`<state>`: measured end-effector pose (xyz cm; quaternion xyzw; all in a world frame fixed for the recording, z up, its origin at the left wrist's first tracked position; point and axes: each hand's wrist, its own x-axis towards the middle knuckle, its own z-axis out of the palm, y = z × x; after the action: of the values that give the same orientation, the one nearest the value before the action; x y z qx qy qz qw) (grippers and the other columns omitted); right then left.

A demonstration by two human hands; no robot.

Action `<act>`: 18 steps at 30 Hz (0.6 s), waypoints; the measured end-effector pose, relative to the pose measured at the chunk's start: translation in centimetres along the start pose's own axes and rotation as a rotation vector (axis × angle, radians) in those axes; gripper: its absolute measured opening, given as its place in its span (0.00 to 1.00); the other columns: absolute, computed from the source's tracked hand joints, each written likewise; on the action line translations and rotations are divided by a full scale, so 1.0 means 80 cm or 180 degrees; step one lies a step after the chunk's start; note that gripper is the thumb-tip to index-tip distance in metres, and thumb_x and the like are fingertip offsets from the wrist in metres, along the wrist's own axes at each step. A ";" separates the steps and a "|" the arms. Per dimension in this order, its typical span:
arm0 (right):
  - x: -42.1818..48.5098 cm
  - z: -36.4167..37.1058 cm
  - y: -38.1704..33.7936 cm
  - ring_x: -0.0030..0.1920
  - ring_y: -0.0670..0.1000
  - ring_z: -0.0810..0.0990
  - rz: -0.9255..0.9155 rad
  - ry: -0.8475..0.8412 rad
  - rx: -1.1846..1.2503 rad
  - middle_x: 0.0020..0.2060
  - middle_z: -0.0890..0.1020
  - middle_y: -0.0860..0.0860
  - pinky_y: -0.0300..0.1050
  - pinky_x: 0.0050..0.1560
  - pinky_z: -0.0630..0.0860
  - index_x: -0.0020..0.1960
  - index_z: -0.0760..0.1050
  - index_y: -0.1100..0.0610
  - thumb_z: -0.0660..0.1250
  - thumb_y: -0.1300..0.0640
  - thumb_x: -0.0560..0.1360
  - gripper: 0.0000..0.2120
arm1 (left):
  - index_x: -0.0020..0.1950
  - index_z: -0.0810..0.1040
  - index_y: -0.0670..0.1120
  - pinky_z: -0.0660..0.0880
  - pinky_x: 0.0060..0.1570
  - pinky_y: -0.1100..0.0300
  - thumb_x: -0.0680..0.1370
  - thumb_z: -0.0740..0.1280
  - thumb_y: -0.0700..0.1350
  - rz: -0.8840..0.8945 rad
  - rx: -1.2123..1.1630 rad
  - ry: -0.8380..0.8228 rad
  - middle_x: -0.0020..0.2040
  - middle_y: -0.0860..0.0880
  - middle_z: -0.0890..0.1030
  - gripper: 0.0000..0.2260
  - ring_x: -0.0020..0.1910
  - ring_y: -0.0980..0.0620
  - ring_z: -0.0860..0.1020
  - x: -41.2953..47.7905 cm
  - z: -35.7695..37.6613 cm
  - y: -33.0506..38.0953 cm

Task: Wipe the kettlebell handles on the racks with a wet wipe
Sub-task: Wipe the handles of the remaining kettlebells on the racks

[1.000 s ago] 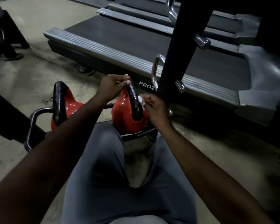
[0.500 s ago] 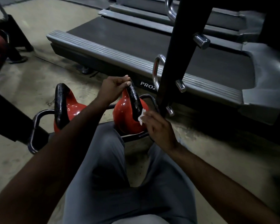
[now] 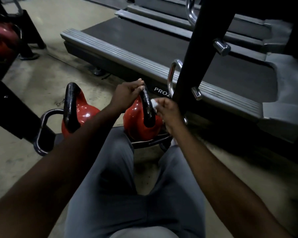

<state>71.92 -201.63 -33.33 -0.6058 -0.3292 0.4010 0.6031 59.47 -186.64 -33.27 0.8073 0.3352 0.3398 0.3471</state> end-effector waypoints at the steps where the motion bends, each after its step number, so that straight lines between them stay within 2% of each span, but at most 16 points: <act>1: 0.017 0.006 -0.014 0.39 0.47 0.81 0.0045 -0.0067 0.0095 0.39 0.84 0.52 0.40 0.43 0.77 0.46 0.78 0.57 0.67 0.66 0.77 0.05 | 0.65 0.79 0.44 0.66 0.70 0.65 0.80 0.67 0.45 0.0002 0.0060 0.0019 0.66 0.47 0.78 0.14 0.66 0.61 0.73 -0.007 0.004 0.002; 3: 0.031 0.015 -0.025 0.37 0.46 0.81 -0.0011 -0.0133 0.0171 0.37 0.83 0.51 0.40 0.42 0.78 0.45 0.79 0.58 0.66 0.67 0.77 0.07 | 0.67 0.77 0.43 0.62 0.70 0.68 0.80 0.65 0.44 0.0025 0.0171 0.0025 0.69 0.45 0.75 0.16 0.69 0.57 0.71 -0.027 0.009 0.009; 5: 0.017 0.007 -0.016 0.39 0.46 0.82 -0.0088 -0.0157 -0.0036 0.39 0.84 0.52 0.39 0.42 0.78 0.48 0.80 0.58 0.66 0.67 0.78 0.06 | 0.68 0.77 0.42 0.63 0.69 0.68 0.80 0.67 0.43 0.0059 0.0184 0.0047 0.69 0.43 0.75 0.16 0.70 0.53 0.72 -0.057 0.007 0.020; 9: 0.006 -0.015 -0.011 0.35 0.41 0.81 -0.0136 -0.0346 -0.0514 0.38 0.84 0.48 0.34 0.36 0.75 0.52 0.81 0.59 0.66 0.67 0.77 0.07 | 0.69 0.76 0.47 0.67 0.71 0.53 0.77 0.65 0.52 0.0444 0.0694 -0.0084 0.72 0.43 0.72 0.21 0.70 0.47 0.71 -0.129 0.007 0.039; 12: 0.039 0.002 -0.036 0.39 0.43 0.81 -0.0408 -0.0349 -0.0746 0.38 0.84 0.50 0.37 0.44 0.77 0.49 0.81 0.61 0.68 0.68 0.75 0.06 | 0.69 0.75 0.46 0.67 0.69 0.48 0.78 0.65 0.52 0.0906 0.1352 -0.0080 0.73 0.42 0.69 0.20 0.70 0.43 0.68 -0.163 0.025 0.055; 14: 0.046 0.001 -0.043 0.40 0.41 0.81 -0.0529 -0.0427 -0.0979 0.41 0.84 0.54 0.36 0.45 0.77 0.50 0.81 0.65 0.70 0.68 0.74 0.06 | 0.68 0.76 0.46 0.70 0.66 0.47 0.77 0.68 0.49 0.1089 0.1712 -0.0118 0.71 0.41 0.69 0.20 0.67 0.42 0.68 -0.174 0.034 0.063; 16: 0.042 -0.016 -0.044 0.42 0.42 0.82 -0.0614 -0.0663 -0.1262 0.45 0.85 0.56 0.35 0.47 0.77 0.53 0.81 0.67 0.71 0.67 0.73 0.09 | 0.69 0.74 0.46 0.71 0.62 0.46 0.74 0.71 0.47 0.1144 0.1893 -0.0240 0.71 0.40 0.70 0.23 0.66 0.41 0.69 -0.179 0.035 0.062; 18: 0.041 -0.023 -0.053 0.43 0.43 0.82 -0.0797 -0.0899 -0.1697 0.45 0.86 0.55 0.35 0.47 0.77 0.53 0.83 0.64 0.73 0.66 0.72 0.10 | 0.71 0.72 0.45 0.72 0.62 0.45 0.70 0.74 0.47 0.1078 0.1990 -0.0459 0.73 0.39 0.69 0.30 0.66 0.40 0.69 -0.179 0.030 0.058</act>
<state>75.43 -199.33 -29.46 -0.6356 -0.5750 0.3035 0.4163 54.99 -201.01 -35.43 0.9404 0.2590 0.2157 0.0450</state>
